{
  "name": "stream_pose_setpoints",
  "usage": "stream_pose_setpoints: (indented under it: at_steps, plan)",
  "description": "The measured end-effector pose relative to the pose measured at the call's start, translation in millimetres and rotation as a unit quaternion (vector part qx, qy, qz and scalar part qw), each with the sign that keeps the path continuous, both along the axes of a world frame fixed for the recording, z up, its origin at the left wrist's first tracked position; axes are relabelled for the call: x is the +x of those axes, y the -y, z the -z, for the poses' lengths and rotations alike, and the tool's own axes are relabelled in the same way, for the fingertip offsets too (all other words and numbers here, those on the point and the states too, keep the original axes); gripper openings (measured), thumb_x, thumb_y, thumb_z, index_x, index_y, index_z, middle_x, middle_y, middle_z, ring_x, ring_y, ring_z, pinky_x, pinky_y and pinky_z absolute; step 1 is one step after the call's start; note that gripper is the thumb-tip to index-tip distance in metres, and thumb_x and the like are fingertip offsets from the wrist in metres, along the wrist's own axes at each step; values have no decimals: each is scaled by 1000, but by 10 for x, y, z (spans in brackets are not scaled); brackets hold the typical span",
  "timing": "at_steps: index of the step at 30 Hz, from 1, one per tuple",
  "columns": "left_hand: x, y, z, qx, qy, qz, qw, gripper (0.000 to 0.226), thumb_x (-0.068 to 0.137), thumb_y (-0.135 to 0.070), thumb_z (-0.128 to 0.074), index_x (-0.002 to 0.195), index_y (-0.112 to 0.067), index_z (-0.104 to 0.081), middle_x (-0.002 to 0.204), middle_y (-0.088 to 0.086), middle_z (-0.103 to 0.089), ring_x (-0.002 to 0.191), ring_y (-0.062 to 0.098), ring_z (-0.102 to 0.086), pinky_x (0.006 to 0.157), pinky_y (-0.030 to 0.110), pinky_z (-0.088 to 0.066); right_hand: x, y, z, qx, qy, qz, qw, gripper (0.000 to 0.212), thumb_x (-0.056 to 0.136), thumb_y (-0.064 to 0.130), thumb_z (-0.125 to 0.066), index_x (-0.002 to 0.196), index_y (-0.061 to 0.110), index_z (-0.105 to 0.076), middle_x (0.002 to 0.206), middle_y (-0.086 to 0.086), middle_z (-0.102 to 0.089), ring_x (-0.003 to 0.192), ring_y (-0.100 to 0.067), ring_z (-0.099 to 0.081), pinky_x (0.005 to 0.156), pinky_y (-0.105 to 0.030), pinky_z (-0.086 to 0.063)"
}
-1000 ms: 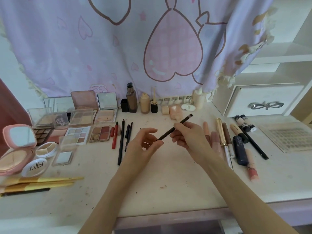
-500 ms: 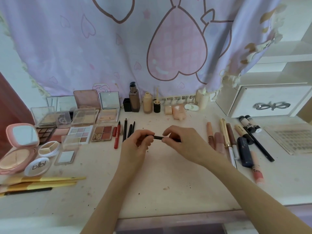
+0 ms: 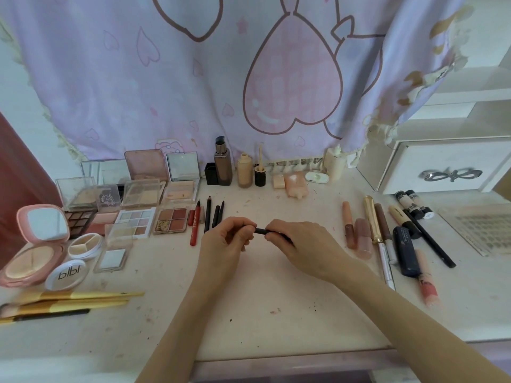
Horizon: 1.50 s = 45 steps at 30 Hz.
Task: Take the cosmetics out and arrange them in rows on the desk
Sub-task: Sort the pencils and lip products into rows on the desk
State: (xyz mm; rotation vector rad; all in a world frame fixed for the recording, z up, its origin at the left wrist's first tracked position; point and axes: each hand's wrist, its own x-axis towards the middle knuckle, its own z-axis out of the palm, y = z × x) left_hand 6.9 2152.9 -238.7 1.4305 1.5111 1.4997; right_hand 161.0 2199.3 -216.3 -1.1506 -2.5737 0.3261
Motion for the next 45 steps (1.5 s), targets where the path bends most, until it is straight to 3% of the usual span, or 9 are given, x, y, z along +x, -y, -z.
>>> stream_pose_setpoints:
  at_steps: [6, 12, 15, 18, 22, 26, 35, 40, 45]
  plan:
    - [-36, 16, 15, 23, -50, -34, 998, 23, 85, -8, -62, 83, -31, -63, 77, -8, -65, 71, 5, -59, 67, 15, -49, 46, -60, -42, -116, -45, 24, 992, 27, 90, 46, -52, 106, 24, -50, 79, 10, -53, 68, -4, -48, 60, -19, -37]
    - [-111, 34, -18, 70, -68, -161, 982, 17, 84, -10, -64, 84, -27, -63, 76, -13, -62, 70, 11, -58, 65, 10, -46, 188, -115, -2, -148, -78, 62, 984, 13, 95, 20, -46, 107, 16, -51, 78, 12, -50, 66, -4, -46, 57, -15, -34]
    - [-104, -5, 8, 58, -147, -226, 961, 9, 84, -8, -64, 91, -13, -66, 77, -10, -59, 70, 10, -55, 66, 9, -44, 125, -160, 19, -151, -107, 94, 978, 19, 95, 10, -42, 110, 13, -54, 89, 6, -48, 71, -7, -48, 61, -15, -35]
    - [-52, -102, 46, 47, -261, -234, 935, 4, 82, -6, -65, 85, -6, -62, 75, -2, -53, 73, 16, -49, 70, 26, -45, -49, -202, 47, -181, -174, 132, 959, 16, 92, 9, -47, 101, 18, -57, 96, -1, -56, 70, -12, -61, 65, -15, -44]
    - [-46, -238, 91, 12, -379, -233, 895, 16, 77, -5, -69, 74, -8, -54, 67, 5, -55, 71, 20, -45, 71, 40, -47, -317, -247, 86, -196, -203, 182, 942, 19, 89, 18, -53, 106, 16, -61, 96, 1, -60, 83, -13, -54, 68, -23, -48]
    - [-122, -293, 166, -30, -444, -248, 861, 18, 71, -7, -73, 71, -8, -56, 67, 8, -59, 73, 28, -52, 68, 40, -47, -540, -298, 144, -195, -199, 204, 938, 21, 89, 20, -55, 109, 14, -58, 110, -3, -60, 99, -17, -56, 84, -30, -50]
    - [-180, -280, 247, -32, -460, -257, 849, 9, 68, -6, -76, 75, -7, -72, 72, 9, -66, 82, 32, -60, 83, 43, -49, -768, -436, 188, -158, -175, 171, 957, 20, 90, 21, -58, 105, 10, -65, 111, -5, -64, 105, -20, -56, 91, -29, -45]
    - [-186, -250, 244, -21, -457, -254, 852, 9, 72, -7, -74, 80, -9, -73, 79, 8, -66, 87, 32, -58, 81, 43, -47, -686, -376, 238, -112, -178, 94, 973, 24, 94, 9, -48, 109, 9, -67, 112, -5, -66, 103, -17, -58, 92, -20, -41]
    - [-199, -170, 263, 27, -500, -268, 823, 11, 74, -12, -62, 73, -15, -73, 71, 0, -60, 75, 27, -51, 67, 33, -22, -569, -248, 358, -37, -76, -9, 996, 42, 94, 17, -31, 127, 16, -58, 134, 3, -55, 126, -18, -42, 100, -24, -27]
